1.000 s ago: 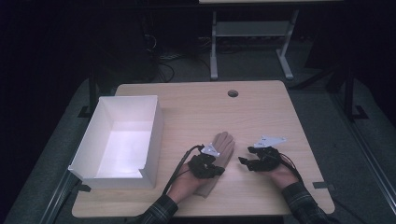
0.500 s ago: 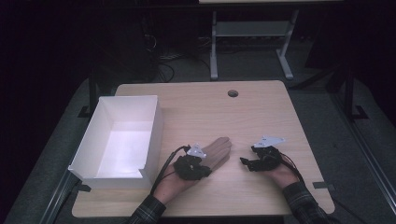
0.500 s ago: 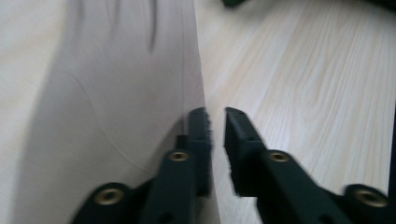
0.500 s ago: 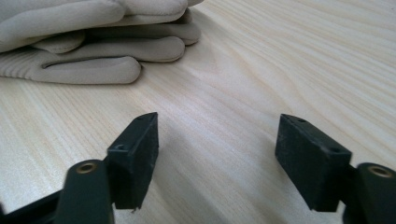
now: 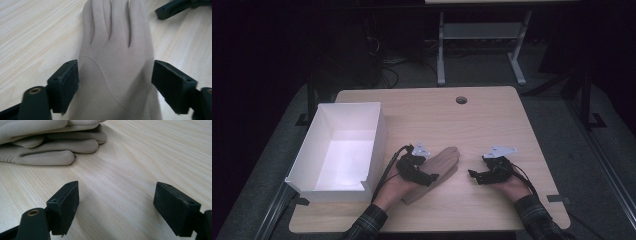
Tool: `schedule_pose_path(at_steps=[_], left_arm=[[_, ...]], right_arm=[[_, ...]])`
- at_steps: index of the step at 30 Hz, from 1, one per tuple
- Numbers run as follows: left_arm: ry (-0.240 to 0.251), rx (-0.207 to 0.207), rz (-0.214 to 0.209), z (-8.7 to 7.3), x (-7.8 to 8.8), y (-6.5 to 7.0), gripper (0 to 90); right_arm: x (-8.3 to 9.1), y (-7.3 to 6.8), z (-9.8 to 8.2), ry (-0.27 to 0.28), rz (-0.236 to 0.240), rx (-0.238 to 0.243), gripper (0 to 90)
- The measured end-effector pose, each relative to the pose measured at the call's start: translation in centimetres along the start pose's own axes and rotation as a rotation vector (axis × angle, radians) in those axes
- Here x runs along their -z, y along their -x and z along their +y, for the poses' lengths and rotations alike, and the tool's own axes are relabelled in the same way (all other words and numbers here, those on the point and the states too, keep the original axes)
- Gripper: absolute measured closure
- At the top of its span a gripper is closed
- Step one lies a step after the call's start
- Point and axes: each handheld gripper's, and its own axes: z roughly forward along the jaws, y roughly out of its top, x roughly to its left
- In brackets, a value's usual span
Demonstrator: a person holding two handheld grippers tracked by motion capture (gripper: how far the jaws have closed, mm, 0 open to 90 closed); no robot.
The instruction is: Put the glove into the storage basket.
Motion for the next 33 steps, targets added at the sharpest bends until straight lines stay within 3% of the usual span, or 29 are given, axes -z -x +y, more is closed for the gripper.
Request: schedule_pose_path(at_steps=[6, 14, 19, 23, 25, 33], left_arm=[[-0.056, -0.041, 0.011, -0.3, -1.2, 0.4, 17.8], [-0.053, -0.039, -0.008, -0.6, -1.4, 0.7, 23.5], [-0.058, -0.057, -0.033, -0.6, -1.2, 0.9, 36.0], [-0.07, -0.067, -0.074, -0.4, -1.0, 1.2, 54.3], [-0.074, -0.074, -0.076, -0.3, -1.0, 1.2, 59.9], [-0.089, -0.042, -0.105, 0.3, -0.6, 1.2, 66.6]], right_arm=[[0.0, 0.0, 0.0, 0.0, 0.0, 0.0, 20.2], [0.0, 0.0, 0.0, 0.001, 0.0, 0.0, 20.2], [0.0, 0.0, 0.0, 0.0, 0.0, -0.001, 20.2], [0.0, 0.0, 0.0, 0.001, 0.0, 0.0, 20.1], [0.0, 0.0, 0.0, 0.001, 0.0, 0.0, 20.1], [-0.1, -0.1, 0.0, 0.0, 0.0, 0.002, 20.1]])
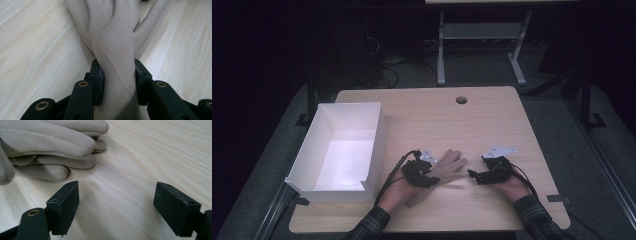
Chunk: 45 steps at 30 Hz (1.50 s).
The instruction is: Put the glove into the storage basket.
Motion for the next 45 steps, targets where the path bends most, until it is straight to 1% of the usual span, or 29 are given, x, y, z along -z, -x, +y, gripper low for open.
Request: schedule_pose_path(at_steps=[1, 2, 4, 7, 10, 14, 15, 16, 17, 18, 20, 25, 30, 31, 32, 33, 38, 40, 42, 45], left_arm=[[0.003, 0.006, -0.008, 0.1, 0.1, 0.0, 66.7], [0.018, 0.022, -0.014, 0.2, 0.2, 0.0, 66.8], [0.015, 0.021, -0.021, 0.5, 0.6, 0.0, 66.8], [0.03, 0.025, -0.012, 1.4, 1.5, 0.0, 66.9], [0.054, 0.039, -0.005, 2.3, 2.5, -0.1, 66.9], [0.077, 0.039, 0.003, 3.7, 4.1, -0.4, 66.8], [0.087, 0.047, 0.007, 4.0, 4.5, -0.4, 66.8], [0.087, 0.039, 0.01, 4.3, 5.0, -0.5, 66.8], [0.095, 0.043, 0.012, 4.6, 5.3, -0.6, 66.8], [0.099, 0.038, 0.011, 4.9, 5.8, -0.7, 66.8], [0.105, 0.044, 0.004, 5.4, 6.5, -1.0, 66.8], [0.109, 0.047, 0.011, 6.3, 8.5, -1.8, 66.8], [0.13, 0.053, 0.027, 6.5, 10.6, -2.6, 66.8], [0.138, 0.068, 0.032, 6.5, 10.9, -2.7, 66.8], [0.135, 0.062, 0.045, 6.5, 11.6, -3.0, 66.8], [0.142, 0.066, 0.053, 6.4, 12.1, -3.2, 66.8], [0.165, 0.089, 0.084, 5.8, 14.6, -4.3, 66.8], [0.185, 0.103, 0.09, 5.4, 15.6, -4.9, 66.8], [0.189, 0.107, 0.092, 5.3, 16.0, -5.0, 66.8], [0.196, 0.114, 0.11, 4.7, 17.1, -5.6, 66.8]], right_arm=[[0.0, 0.0, 0.0, 0.0, -0.001, 0.0, 20.1], [0.0, 0.0, 0.0, 0.0, 0.0, 0.0, 20.1], [0.0, 0.0, 0.0, 0.0, 0.0, 0.0, 20.1], [0.0, 0.0, 0.0, 0.0, 0.0, 0.0, 20.0], [0.0, 0.0, 0.0, -0.001, 0.0, -0.001, 20.0], [0.0, 0.0, 0.0, -0.001, 0.002, 0.001, 19.7], [0.0, 0.0, 0.0, -0.001, 0.003, 0.002, 19.7], [0.0, 0.0, 0.0, -0.001, 0.003, 0.002, 19.7], [0.0, 0.0, 0.0, -0.001, 0.004, 0.002, 19.7], [0.0, 0.0, 0.0, -0.001, 0.004, 0.003, 19.7], [0.0, 0.0, 0.0, 0.0, 0.004, 0.005, 19.7], [0.0, 0.0, 0.0, 0.0, 0.006, 0.002, 19.7], [0.0, 0.0, 0.0, 0.0, 0.006, 0.002, 19.7], [0.0, -0.1, 0.0, 0.0, 0.006, 0.002, 19.7], [0.0, -0.1, 0.0, -0.001, 0.007, 0.0, 19.7], [0.0, -0.1, 0.0, -0.001, 0.007, 0.0, 19.7], [0.0, -0.1, 0.0, -0.001, 0.007, 0.0, 19.7], [0.0, -0.1, 0.0, -0.001, 0.007, 0.0, 19.6], [0.0, -0.1, 0.0, -0.001, 0.007, 0.0, 19.7], [0.0, -0.1, 0.0, -0.001, 0.007, 0.0, 19.7]])
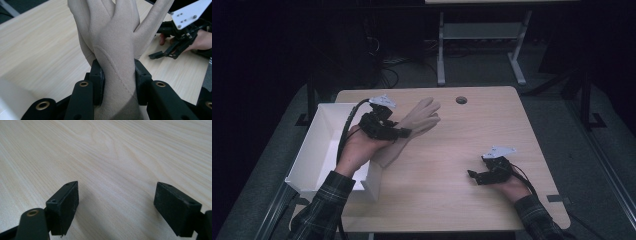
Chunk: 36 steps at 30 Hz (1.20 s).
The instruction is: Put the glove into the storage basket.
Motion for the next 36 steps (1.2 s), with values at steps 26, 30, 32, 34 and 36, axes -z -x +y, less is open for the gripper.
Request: schedule_pose_path(at_steps=[26, 30, 32, 34, 36], left_arm=[[0.015, 0.161, 0.235, -6.7, 6.7, -7.1, 66.9], [0.014, 0.2, 0.266, -8.0, 7.0, -8.0, 66.9], [0.004, 0.215, 0.279, -8.9, 7.0, -8.6, 66.9], [-0.004, 0.228, 0.283, -9.6, 6.6, -9.0, 66.8], [-0.017, 0.226, 0.283, -10.0, 6.3, -9.2, 66.9]], right_arm=[[0.0, 0.0, 0.0, 0.0, -0.001, 0.007, 19.7], [0.0, 0.0, 0.0, 0.0, -0.001, 0.007, 19.7], [0.0, 0.0, 0.0, 0.0, -0.001, 0.006, 19.6], [0.0, 0.0, 0.0, 0.0, -0.001, 0.006, 19.6], [0.0, 0.0, 0.0, 0.0, -0.001, 0.007, 19.6]])
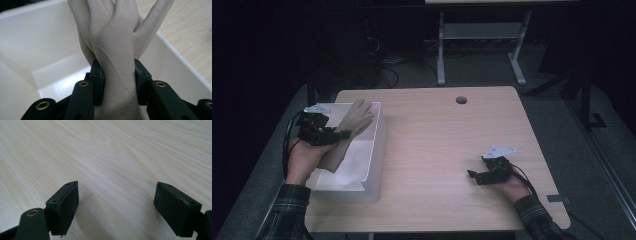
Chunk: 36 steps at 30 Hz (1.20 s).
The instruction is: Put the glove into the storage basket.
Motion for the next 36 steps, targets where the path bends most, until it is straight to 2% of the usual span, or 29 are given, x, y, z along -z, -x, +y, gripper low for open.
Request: schedule_pose_path(at_steps=[10, 12, 21, 26, 31, 36], left_arm=[[-0.058, 0.01, 0.016, -2.2, -3.2, -0.4, 66.8], [-0.095, -0.003, 0.036, -3.0, -4.4, -0.4, 66.7], [-0.149, 0.023, 0.025, -4.9, -6.7, -0.9, 66.5], [-0.177, 0.02, 0.006, -5.5, -7.5, -0.8, 65.3], [-0.205, 0.018, -0.029, -5.8, -8.1, -1.0, 55.6], [-0.196, 0.011, -0.035, -5.7, -8.2, -0.9, 38.0]], right_arm=[[0.0, 0.0, 0.0, 0.0, 0.0, 0.0, 19.7], [0.0, 0.0, 0.0, 0.0, 0.0, 0.0, 19.7], [0.0, 0.0, 0.0, 0.0, 0.0, 0.0, 19.7], [0.0, 0.0, 0.0, 0.0, 0.0, 0.0, 19.6], [0.0, 0.0, 0.0, 0.0, 0.0, 0.0, 19.7], [0.0, 0.0, 0.0, 0.0, 0.0, 0.0, 19.7]])
